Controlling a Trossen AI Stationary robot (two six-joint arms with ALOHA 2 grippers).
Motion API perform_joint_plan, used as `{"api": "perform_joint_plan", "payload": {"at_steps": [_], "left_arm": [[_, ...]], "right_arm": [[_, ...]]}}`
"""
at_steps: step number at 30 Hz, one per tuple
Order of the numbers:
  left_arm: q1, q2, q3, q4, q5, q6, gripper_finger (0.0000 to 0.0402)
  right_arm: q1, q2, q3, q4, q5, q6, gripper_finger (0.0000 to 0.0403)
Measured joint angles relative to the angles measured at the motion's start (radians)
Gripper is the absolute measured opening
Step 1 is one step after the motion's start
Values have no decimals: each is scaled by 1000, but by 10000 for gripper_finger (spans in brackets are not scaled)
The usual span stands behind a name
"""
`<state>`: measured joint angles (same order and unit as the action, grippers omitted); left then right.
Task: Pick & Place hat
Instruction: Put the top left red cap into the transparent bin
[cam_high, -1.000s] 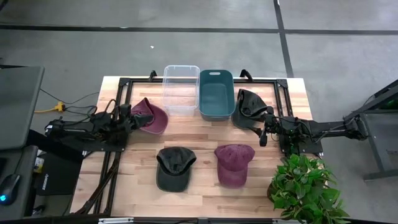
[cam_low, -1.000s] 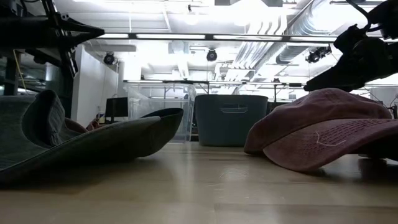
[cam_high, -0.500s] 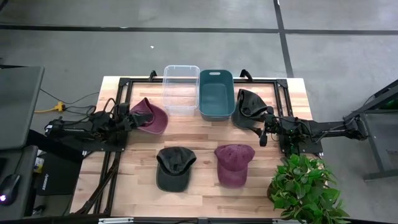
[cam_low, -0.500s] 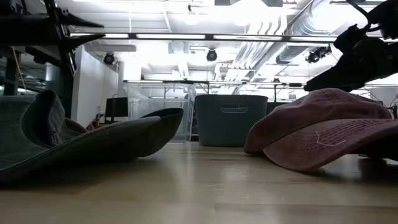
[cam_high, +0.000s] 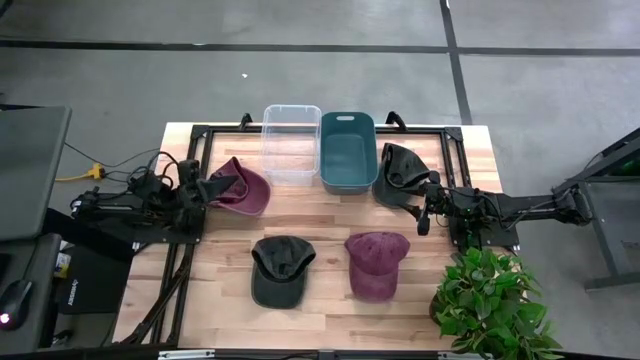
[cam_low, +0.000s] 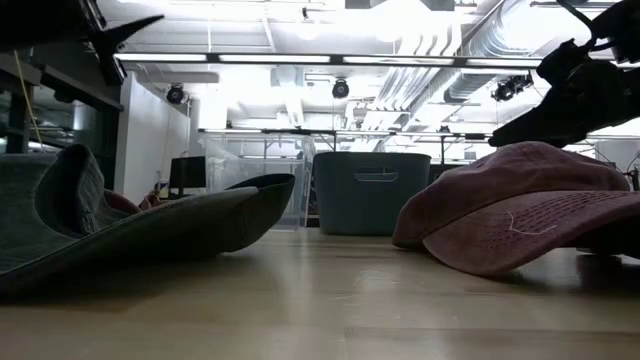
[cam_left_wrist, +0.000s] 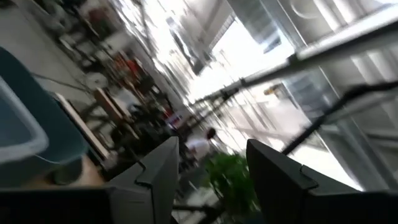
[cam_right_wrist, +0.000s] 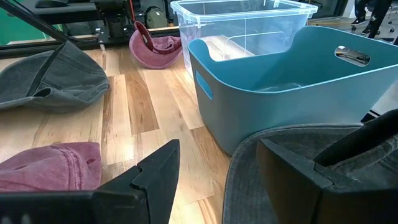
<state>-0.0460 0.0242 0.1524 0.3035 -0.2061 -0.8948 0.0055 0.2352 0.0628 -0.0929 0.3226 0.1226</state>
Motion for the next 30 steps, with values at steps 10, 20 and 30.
{"api": "perform_joint_plan", "payload": {"at_steps": [10,20,30], "left_arm": [[0,155,238,-350,111,215,177],[0,519,602,-726,56,563,177],[-52,897,931,-1118,-201,640,177]], "right_arm": [[0,0,0,0,0,0,208],[0,0,0,0,0,0,208],[0,0,0,0,0,0,209]]}}
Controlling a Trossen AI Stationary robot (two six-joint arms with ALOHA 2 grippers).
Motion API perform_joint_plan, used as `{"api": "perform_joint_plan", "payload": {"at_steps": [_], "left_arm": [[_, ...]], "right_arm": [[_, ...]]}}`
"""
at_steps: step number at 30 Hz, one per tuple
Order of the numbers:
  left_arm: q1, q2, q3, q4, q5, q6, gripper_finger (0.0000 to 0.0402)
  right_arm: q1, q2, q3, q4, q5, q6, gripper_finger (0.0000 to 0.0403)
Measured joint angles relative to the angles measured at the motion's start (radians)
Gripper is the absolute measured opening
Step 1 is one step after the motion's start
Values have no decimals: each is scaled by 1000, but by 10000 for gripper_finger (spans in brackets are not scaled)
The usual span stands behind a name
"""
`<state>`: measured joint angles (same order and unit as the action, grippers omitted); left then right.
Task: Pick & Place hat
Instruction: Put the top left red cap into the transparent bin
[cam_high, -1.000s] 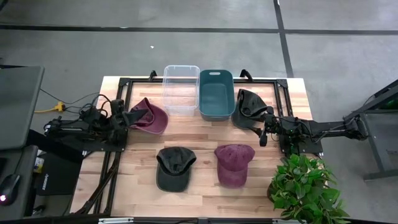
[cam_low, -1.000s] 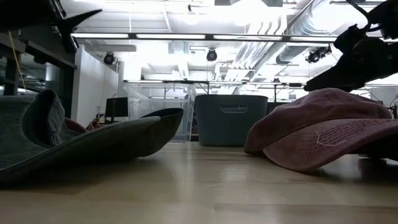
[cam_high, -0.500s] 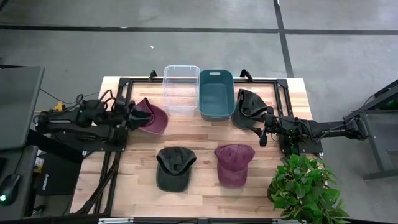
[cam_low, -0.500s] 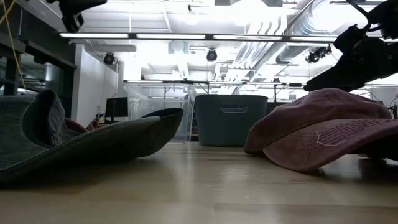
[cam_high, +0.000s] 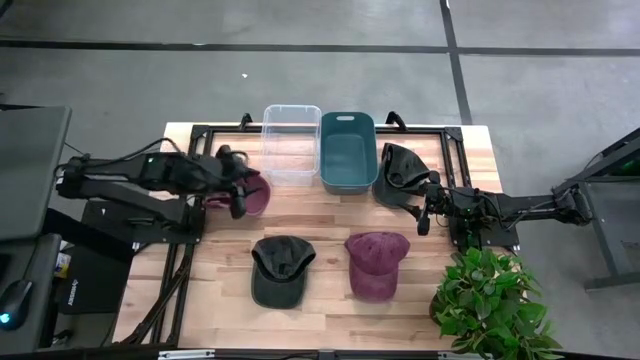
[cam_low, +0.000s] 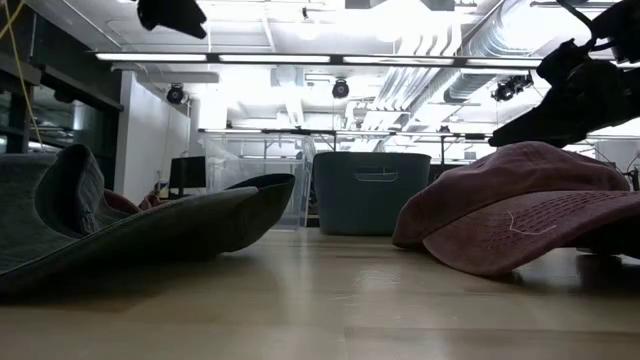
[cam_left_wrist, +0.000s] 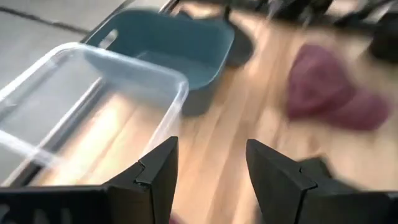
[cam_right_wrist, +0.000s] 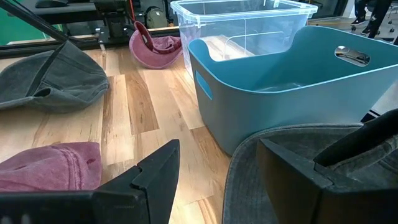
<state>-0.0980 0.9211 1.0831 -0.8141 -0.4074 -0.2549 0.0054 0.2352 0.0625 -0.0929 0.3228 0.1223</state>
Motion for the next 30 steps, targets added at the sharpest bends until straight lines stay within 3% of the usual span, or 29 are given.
{"api": "perform_joint_plan", "payload": {"at_steps": [7,16,22,26,30], "left_arm": [[-123,152,132,-272,-205,-19,177],[-253,291,182,-531,-340,-300,177],[-276,378,180,-679,-310,-500,177],[-275,445,179,-760,-235,-663,177],[-276,507,179,-759,-161,-725,177]], "right_arm": [[0,0,0,0,0,0,209],[0,0,0,0,0,0,209],[0,0,0,0,0,0,209],[0,0,0,0,0,0,209],[0,0,0,0,0,0,209]]}}
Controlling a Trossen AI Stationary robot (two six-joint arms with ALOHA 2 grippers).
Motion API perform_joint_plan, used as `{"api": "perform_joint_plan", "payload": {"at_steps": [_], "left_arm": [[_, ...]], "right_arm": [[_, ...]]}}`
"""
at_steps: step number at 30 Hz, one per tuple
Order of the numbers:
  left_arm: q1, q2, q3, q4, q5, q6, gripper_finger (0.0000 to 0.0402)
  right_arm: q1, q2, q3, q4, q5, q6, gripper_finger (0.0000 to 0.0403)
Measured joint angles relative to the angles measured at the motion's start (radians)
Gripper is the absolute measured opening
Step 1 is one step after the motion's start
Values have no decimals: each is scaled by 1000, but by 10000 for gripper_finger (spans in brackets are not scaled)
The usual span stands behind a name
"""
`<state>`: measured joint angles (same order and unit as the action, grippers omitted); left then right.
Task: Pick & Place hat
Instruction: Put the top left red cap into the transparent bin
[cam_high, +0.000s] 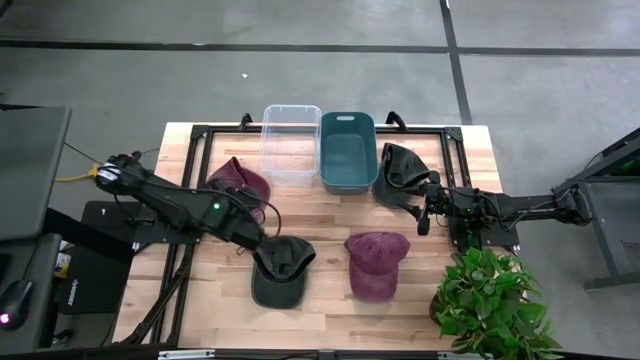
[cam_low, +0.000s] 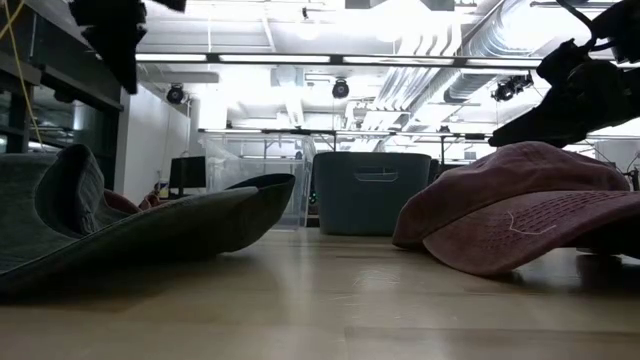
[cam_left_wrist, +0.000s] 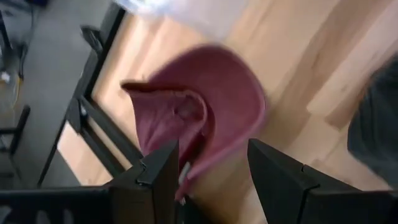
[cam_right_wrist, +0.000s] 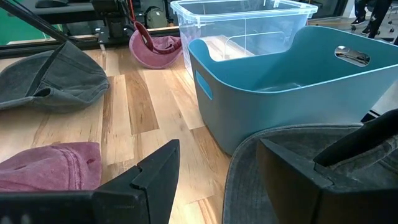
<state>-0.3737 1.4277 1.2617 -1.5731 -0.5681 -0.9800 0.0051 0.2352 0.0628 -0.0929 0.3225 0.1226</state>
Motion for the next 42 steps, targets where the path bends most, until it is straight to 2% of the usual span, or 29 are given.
{"api": "perform_joint_plan", "payload": {"at_steps": [6,11,16,22,26,35,42], "left_arm": [[0,78,0,2,80,-24,177],[0,120,0,2,81,26,177],[-1,173,0,2,40,50,177],[-1,244,-1,2,91,93,183],[0,305,-1,3,122,93,215],[45,365,-72,84,126,57,327],[123,365,-142,89,122,-4,339]], "right_arm": [[0,0,0,0,0,0,209],[0,0,0,0,0,0,208],[0,0,0,0,0,0,208],[0,0,0,0,0,0,208],[0,0,0,0,0,0,208],[0,0,0,0,0,0,208],[0,0,0,0,0,0,208]]}}
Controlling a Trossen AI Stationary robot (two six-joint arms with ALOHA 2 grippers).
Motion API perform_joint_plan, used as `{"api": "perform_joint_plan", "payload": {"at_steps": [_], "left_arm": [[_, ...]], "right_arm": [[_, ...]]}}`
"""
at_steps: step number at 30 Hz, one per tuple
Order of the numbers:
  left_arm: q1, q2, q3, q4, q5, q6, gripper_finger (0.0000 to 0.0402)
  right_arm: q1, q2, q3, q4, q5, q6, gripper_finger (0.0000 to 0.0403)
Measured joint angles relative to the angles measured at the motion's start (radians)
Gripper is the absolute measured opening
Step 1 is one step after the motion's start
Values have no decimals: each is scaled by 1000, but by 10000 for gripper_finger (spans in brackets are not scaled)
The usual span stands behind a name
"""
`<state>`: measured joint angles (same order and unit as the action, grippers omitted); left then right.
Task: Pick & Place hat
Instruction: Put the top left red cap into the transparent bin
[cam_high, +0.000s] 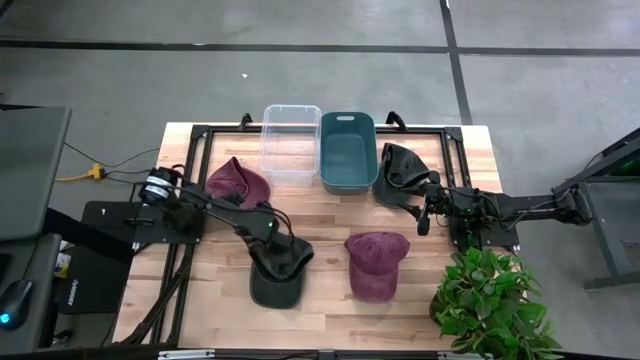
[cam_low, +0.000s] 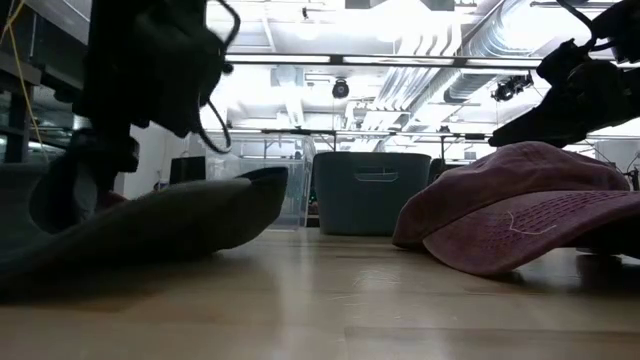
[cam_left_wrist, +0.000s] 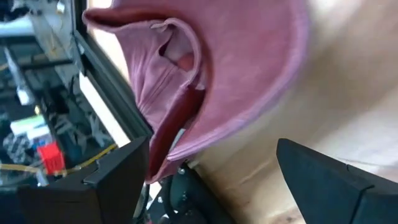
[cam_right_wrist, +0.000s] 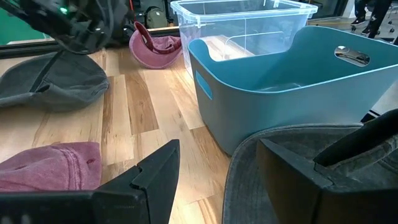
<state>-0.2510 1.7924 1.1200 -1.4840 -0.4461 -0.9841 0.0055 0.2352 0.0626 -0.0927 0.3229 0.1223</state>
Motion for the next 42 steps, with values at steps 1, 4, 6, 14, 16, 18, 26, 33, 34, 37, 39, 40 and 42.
{"api": "perform_joint_plan", "payload": {"at_steps": [1,4,6,14,16,18,26,33,34,37,39,40,42], "left_arm": [[10,0,-10,0,2,-2,339],[38,0,-38,0,23,-5,339],[53,0,-55,0,33,-5,339],[126,0,-137,48,37,18,339],[147,0,-148,67,36,37,339],[168,0,-156,84,24,54,339],[230,-1,-159,102,-57,170,339],[260,-1,-159,140,-5,228,339],[260,-1,-159,141,15,229,339],[260,-1,-159,150,41,228,339],[260,-13,-164,153,47,228,339],[260,-32,-171,155,47,228,339],[260,-65,-182,153,37,228,339]], "right_arm": [[0,0,0,0,0,0,208],[0,0,0,0,0,0,208],[0,0,0,0,0,0,208],[0,0,0,0,0,0,208],[0,0,0,0,0,0,208],[0,0,0,0,0,0,208],[0,0,0,0,0,0,209],[0,0,0,0,0,0,209],[0,0,0,0,0,0,209],[0,0,0,0,0,0,209],[0,0,0,0,0,0,209],[0,0,0,0,0,0,209],[0,0,0,0,0,0,209]]}}
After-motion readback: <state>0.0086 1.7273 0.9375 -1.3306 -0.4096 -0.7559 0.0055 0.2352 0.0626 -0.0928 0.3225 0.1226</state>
